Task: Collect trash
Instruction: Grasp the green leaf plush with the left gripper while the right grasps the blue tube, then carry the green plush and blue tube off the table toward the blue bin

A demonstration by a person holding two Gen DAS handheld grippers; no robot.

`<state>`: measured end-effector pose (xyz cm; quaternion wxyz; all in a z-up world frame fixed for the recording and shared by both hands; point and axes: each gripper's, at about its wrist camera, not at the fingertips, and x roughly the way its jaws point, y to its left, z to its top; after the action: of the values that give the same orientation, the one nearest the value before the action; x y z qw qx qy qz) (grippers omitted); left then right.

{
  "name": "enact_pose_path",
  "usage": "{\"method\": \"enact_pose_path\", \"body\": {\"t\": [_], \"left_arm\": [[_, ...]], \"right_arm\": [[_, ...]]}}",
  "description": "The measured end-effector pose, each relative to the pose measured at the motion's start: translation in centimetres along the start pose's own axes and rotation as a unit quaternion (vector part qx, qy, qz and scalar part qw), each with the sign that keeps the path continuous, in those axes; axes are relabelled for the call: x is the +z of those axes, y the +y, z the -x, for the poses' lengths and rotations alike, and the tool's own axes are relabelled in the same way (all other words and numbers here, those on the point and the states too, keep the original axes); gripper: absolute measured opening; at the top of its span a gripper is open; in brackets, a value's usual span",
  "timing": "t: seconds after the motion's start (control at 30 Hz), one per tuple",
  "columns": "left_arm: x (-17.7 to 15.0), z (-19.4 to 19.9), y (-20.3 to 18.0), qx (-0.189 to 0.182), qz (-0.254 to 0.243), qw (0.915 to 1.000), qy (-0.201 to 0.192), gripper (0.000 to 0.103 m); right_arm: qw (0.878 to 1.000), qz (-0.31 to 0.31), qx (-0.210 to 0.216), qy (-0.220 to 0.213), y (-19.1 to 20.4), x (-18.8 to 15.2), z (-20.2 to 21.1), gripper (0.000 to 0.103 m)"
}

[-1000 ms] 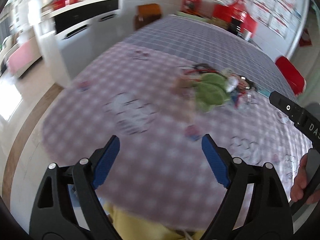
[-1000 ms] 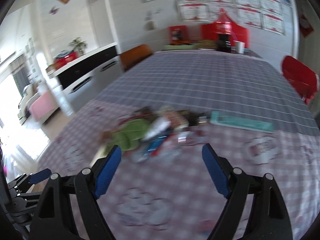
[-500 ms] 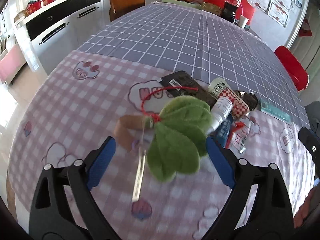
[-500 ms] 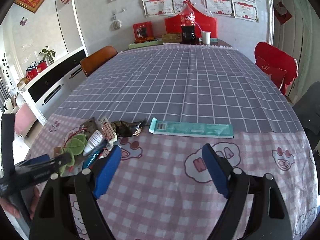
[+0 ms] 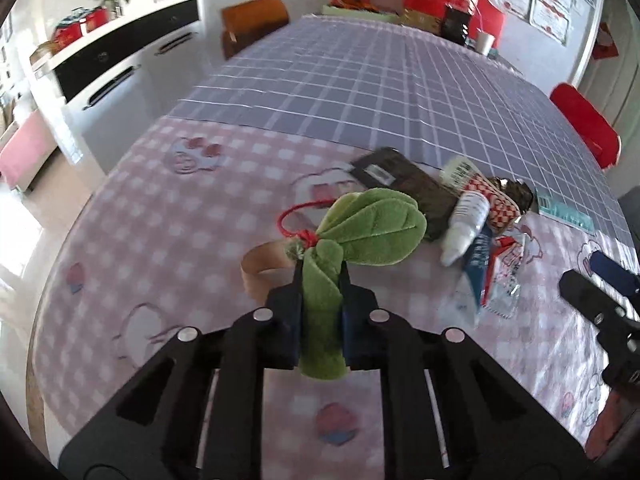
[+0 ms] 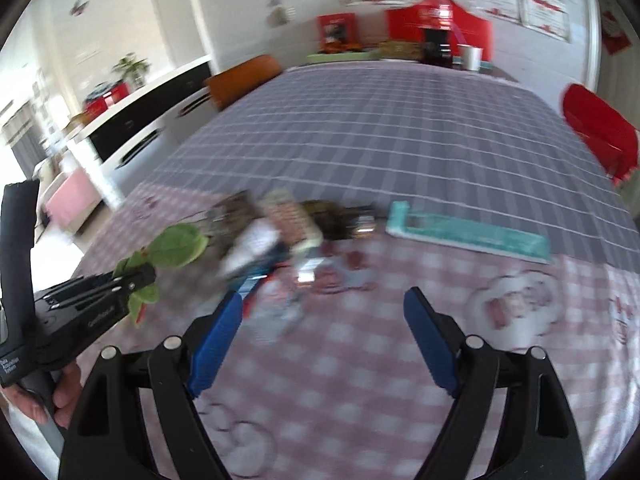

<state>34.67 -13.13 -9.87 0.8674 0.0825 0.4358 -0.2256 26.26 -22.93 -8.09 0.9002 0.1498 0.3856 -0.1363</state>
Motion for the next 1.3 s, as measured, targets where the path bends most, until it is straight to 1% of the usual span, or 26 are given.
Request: {"method": "enact_pose_path", "body": {"t": [0.07,0.1,0.13,0.17,0.23,0.27,0.3,0.37,0.4,0.47,0.5,0.53,0.6,0.63,0.73,0.87,1.1,1.3], "left_arm": [[-0.2,0.8,1.2,-0.001,0.011,0.9999,-0.007,0.014],[-0.4,1.3,1.9,0.000,0.017,0.9998,-0.012,0.014],[-0.6,1.7,2.6,0.002,0.022,0.9996,-0.017,0.014],[-0.8,2.3,3.3,0.004,0.028,0.9993,-0.024,0.014],[-1.1,2.9,4.3,0.006,0.033,0.9989,-0.031,0.014],[-1.3,3.2,4.7,0.007,0.036,0.9988,-0.034,0.014],[-1.4,3.4,5.2,0.009,0.039,0.9986,-0.036,0.014],[-1.8,3.9,6.0,0.013,0.044,0.9982,-0.038,0.014],[-1.9,4.1,6.2,0.012,0.046,0.9981,-0.038,0.014],[-2.3,4.7,6.5,0.006,0.045,0.9980,-0.043,0.014],[-2.6,5.1,6.5,0.006,0.043,0.9979,-0.048,0.014],[-2.8,5.4,6.6,0.008,0.042,0.9977,-0.052,0.014],[-3.2,5.9,6.7,0.010,0.043,0.9975,-0.056,0.014],[-3.4,6.1,6.8,0.009,0.043,0.9974,-0.057,0.014],[-4.0,6.8,7.2,0.011,0.044,0.9971,-0.062,0.014],[-4.9,7.9,8.1,0.017,0.055,0.9962,-0.066,0.014],[-6.6,10.1,10.5,0.034,0.080,0.9933,-0.076,0.014],[-8.7,12.7,13.5,0.062,0.109,0.9882,-0.088,0.014]], "right_arm": [[1.000,0.009,0.015,0.005,1.3,0.1,-0.4,0.077],[1.000,0.017,0.021,0.012,2.2,0.1,-0.9,0.069],[0.999,0.021,0.024,0.020,2.9,0.2,-1.4,0.064],[0.999,0.022,0.027,0.026,3.4,0.3,-1.8,0.062],[0.998,0.024,0.031,0.046,4.6,0.6,-3.2,0.048],[0.998,0.025,0.032,0.051,5.1,0.7,-3.8,0.046],[0.998,0.027,0.030,0.056,5.4,0.8,-4.3,0.045],[0.997,0.030,0.005,0.071,6.0,1.0,-5.5,0.043],[0.997,0.031,-0.009,0.068,6.2,1.1,-5.8,0.043],[0.997,0.040,-0.026,0.062,6.7,1.1,-6.1,0.031],[0.997,0.046,-0.031,0.057,7.0,1.1,-6.1,0.019],[0.997,0.047,-0.030,0.056,7.0,1.0,-6.1,0.015],[0.998,0.036,-0.019,0.057,6.7,0.8,-5.8,0.011],[0.998,0.029,-0.017,0.055,6.6,0.8,-5.5,0.009],[0.999,0.018,-0.007,0.042,6.6,0.5,-4.0,0.009],[0.999,0.030,0.008,0.026,8.0,0.1,-2.0,0.009],[0.997,0.062,0.044,0.004,11.8,-0.7,1.0,0.009],[0.991,0.098,0.090,0.000,16.8,-1.8,2.4,0.009]]}}
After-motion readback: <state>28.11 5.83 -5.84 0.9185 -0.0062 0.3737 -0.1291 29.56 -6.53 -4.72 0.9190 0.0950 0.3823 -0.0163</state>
